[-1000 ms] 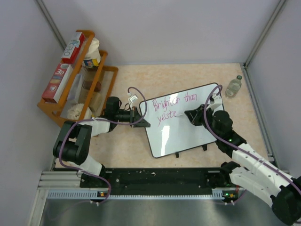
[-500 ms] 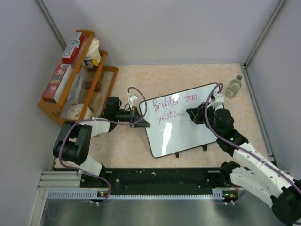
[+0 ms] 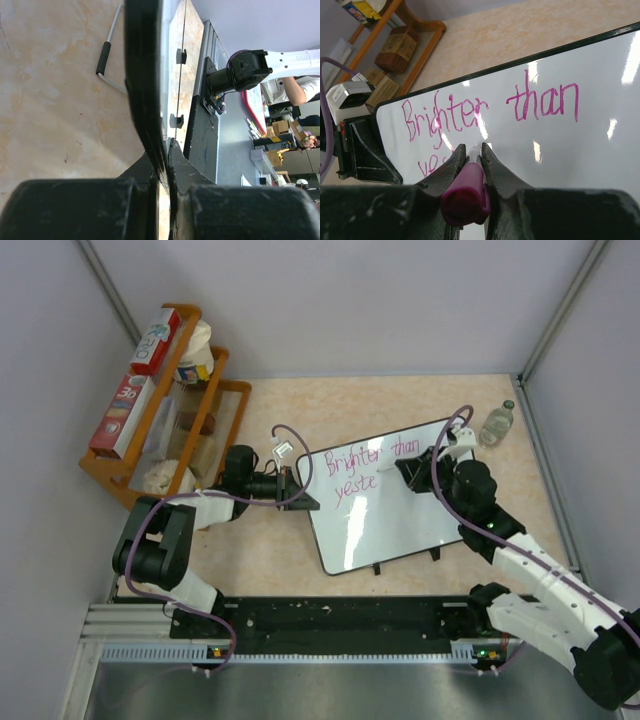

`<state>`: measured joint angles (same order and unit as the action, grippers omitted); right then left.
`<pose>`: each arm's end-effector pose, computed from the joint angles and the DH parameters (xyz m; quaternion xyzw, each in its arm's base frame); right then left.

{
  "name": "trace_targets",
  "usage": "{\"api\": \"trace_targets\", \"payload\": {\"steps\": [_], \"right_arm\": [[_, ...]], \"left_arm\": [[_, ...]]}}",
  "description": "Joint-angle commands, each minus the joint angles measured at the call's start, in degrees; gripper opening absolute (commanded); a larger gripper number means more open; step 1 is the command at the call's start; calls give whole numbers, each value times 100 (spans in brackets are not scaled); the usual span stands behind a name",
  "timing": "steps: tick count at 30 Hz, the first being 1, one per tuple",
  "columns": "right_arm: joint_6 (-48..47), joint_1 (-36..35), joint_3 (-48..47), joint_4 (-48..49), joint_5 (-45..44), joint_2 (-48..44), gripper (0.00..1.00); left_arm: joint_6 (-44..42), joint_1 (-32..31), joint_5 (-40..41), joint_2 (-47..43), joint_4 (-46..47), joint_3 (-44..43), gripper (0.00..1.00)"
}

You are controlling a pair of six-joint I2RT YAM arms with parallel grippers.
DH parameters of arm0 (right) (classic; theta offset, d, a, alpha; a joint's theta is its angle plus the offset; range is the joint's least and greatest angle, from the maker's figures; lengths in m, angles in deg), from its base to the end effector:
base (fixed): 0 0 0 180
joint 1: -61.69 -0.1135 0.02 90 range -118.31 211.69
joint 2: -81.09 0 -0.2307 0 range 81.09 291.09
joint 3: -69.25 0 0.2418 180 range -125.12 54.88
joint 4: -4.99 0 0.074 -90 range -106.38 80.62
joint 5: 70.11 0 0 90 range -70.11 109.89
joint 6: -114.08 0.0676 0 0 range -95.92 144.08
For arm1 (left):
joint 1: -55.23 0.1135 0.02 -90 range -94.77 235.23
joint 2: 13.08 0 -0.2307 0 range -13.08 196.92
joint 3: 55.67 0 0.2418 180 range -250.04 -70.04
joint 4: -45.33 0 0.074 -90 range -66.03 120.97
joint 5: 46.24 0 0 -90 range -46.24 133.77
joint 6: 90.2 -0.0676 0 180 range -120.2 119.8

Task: Write a sentence on the whiteboard
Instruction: Write with the whiteboard marker on the whiteboard.

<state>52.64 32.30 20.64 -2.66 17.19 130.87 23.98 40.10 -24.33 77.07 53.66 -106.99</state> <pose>0.2217 0.1212 0.2630 0.0098 0.7593 0.2994 0.5777 0.2679 -0.1374 0.1422 0.2202 0.7391 -0.5960 0.2237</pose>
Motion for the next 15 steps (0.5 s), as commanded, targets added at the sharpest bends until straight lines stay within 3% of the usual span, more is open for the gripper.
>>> {"api": "trace_targets", "payload": {"steps": [1,15], "right_arm": [[-34,73,-145,295,15,32,0],[36,73,225,216,33,-109,0]], "left_arm": [[-1126,-156,499,90,-29,179,0],[-1126,-156,516,82,-29,179,0]]}}
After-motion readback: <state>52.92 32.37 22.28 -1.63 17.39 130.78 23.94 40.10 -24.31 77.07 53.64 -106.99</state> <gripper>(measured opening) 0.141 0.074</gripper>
